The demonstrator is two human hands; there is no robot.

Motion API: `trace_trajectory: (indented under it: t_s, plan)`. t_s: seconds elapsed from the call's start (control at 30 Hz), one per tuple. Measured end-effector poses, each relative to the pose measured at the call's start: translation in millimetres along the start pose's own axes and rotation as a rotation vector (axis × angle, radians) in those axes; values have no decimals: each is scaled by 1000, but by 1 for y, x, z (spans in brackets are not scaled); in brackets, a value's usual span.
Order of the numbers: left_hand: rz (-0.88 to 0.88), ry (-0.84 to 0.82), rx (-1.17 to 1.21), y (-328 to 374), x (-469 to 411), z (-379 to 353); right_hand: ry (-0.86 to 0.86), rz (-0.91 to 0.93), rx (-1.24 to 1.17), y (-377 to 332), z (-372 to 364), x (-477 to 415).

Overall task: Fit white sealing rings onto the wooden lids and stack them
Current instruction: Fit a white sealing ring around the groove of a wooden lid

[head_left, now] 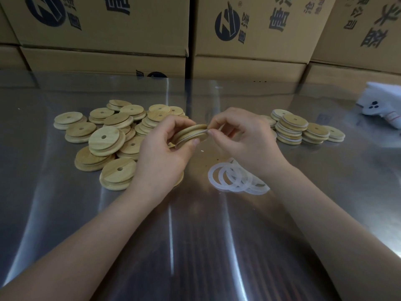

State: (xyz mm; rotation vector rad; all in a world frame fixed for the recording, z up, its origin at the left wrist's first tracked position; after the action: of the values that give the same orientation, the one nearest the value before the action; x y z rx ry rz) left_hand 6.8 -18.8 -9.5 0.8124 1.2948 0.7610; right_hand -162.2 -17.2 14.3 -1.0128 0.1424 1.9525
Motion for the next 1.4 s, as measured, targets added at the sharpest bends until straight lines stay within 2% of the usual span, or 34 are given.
trace_trajectory:
  t_s: [0.2,0.43,0.7,1.13,1.4]
  plan:
    - [45,21,56,0,0,0,-29,-123,-206,-1,-3,1]
    - [224,67,336,-6,-3,1,-91,-396,-564,10,-3,-1]
    - [304,68,454,-10,-5,4,-188,-481,-646,14,-3,0]
    - [319,44,412,-12,-7,4,-271,-482,-612,12,-5,-2]
    - [314,34,385,-12,-10,5,-248,-448,-599,9,-5,-3]
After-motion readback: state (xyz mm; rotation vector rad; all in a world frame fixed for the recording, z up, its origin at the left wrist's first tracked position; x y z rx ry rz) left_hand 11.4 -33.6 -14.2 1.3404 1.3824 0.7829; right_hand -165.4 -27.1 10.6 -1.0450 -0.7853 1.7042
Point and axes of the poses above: each hand's wrist, its own x-axis away from the middle knuckle, its own z-axis out of the back of the hand, y = z × x, the point moved 1 cm from there along -x, towards the middle knuckle, and after that the axes turned 8 degrees about x, right-handed, at the moved point
